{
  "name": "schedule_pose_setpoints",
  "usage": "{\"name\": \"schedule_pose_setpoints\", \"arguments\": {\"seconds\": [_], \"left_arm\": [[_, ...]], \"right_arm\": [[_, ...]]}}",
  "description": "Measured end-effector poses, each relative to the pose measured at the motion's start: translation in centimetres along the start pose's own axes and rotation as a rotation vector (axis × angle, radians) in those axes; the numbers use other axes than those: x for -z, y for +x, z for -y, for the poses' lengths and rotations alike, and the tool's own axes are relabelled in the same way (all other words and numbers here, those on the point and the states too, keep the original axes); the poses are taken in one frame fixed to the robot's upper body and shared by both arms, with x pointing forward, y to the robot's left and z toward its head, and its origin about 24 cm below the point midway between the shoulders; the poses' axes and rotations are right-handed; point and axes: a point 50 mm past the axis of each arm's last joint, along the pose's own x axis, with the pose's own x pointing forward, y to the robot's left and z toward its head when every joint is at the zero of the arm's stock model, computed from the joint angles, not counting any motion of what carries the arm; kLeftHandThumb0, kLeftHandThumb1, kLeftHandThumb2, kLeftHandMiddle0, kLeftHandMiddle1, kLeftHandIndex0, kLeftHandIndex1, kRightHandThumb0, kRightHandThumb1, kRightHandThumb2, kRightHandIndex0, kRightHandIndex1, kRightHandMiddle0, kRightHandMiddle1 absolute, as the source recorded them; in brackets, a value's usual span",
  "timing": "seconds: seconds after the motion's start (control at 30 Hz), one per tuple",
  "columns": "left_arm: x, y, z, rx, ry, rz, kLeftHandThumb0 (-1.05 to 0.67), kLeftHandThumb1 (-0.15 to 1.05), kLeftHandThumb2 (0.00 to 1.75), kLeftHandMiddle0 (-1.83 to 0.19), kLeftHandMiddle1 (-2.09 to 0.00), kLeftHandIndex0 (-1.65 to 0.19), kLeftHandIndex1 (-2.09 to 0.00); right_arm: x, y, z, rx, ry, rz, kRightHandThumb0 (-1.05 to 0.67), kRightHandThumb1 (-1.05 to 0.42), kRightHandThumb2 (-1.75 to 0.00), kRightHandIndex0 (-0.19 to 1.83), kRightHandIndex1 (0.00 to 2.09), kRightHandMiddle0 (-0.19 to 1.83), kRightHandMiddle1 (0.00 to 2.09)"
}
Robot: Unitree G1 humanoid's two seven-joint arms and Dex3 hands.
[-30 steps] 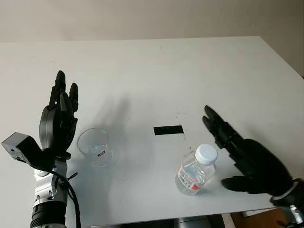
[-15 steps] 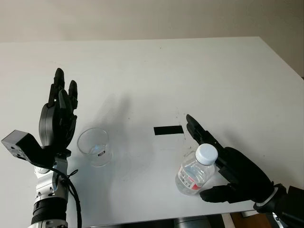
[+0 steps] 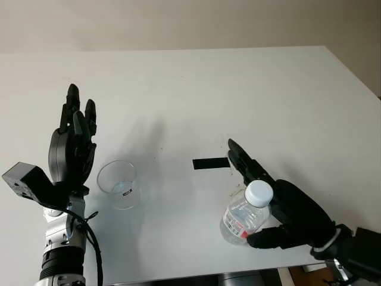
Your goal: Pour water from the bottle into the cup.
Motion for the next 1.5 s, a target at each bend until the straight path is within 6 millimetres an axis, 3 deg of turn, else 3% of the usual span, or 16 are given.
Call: {"name": "schedule_pose_setpoints", "arguments": {"seconds": [0.43,0.63,0.77,0.8,0.83,0.9,0.93,1.1,1.5], "left_arm": [[-0.1,0.0,-0.1,-0.010,0.004,0.008,-0.85,1.05,0.61,0.00,0.00,0.05,0.00],[-0.1,0.0,-0.1,-0.011,0.005,0.013,-0.85,1.05,0.61,-0.02,0.00,0.04,0.00],[-0.1,0.0,-0.1,-0.012,0.005,0.013,-0.84,1.05,0.62,-0.02,0.00,0.03,0.00],[-0.1,0.0,-0.1,-0.012,0.005,0.013,-0.84,1.05,0.62,-0.02,0.00,0.03,0.00],[-0.1,0.0,-0.1,-0.012,0.005,0.013,-0.84,1.05,0.62,-0.02,0.00,0.03,0.00],[-0.1,0.0,-0.1,-0.012,0.005,0.013,-0.84,1.05,0.62,-0.02,0.00,0.03,0.00],[-0.1,0.0,-0.1,-0.013,0.006,0.013,-0.84,1.05,0.62,-0.02,0.00,0.04,0.00],[-0.1,0.0,-0.1,-0.015,0.005,0.013,-0.84,1.05,0.62,-0.02,0.00,0.04,0.00],[0.0,-0.1,-0.1,-0.015,0.004,0.009,-0.84,1.05,0.62,-0.02,0.00,0.04,0.00]], "right_arm": [[1.1,1.5,-1.0,-0.021,0.056,-0.012,-0.94,-0.96,-0.05,-0.19,0.01,-0.15,0.04],[1.2,1.8,-1.3,-0.019,0.104,0.006,-0.78,-0.90,-0.04,0.15,0.11,0.23,0.17],[1.5,2.1,-1.3,-0.055,0.222,0.026,-0.50,-0.90,-0.06,0.50,0.17,0.54,0.28],[1.5,2.2,-1.4,-0.068,0.246,0.040,-0.44,-0.94,-0.06,0.45,0.47,0.49,0.54],[1.5,2.4,-1.4,-0.079,0.269,0.051,-0.39,-0.97,-0.06,0.26,1.06,0.32,1.05],[1.5,2.6,-1.4,-0.091,0.293,0.047,-0.35,-1.02,-0.06,0.03,1.78,0.09,1.75],[1.6,2.6,-1.5,-0.089,0.294,0.043,-0.34,-1.03,-0.06,-0.01,1.93,0.04,1.92],[0.9,2.8,-1.5,-0.067,0.208,0.035,-0.32,-1.05,-0.13,-0.18,2.09,-0.17,2.09],[0.0,2.9,-1.9,0.031,0.095,0.003,-0.29,-1.05,-0.19,-0.18,2.09,-0.19,2.09]]}}
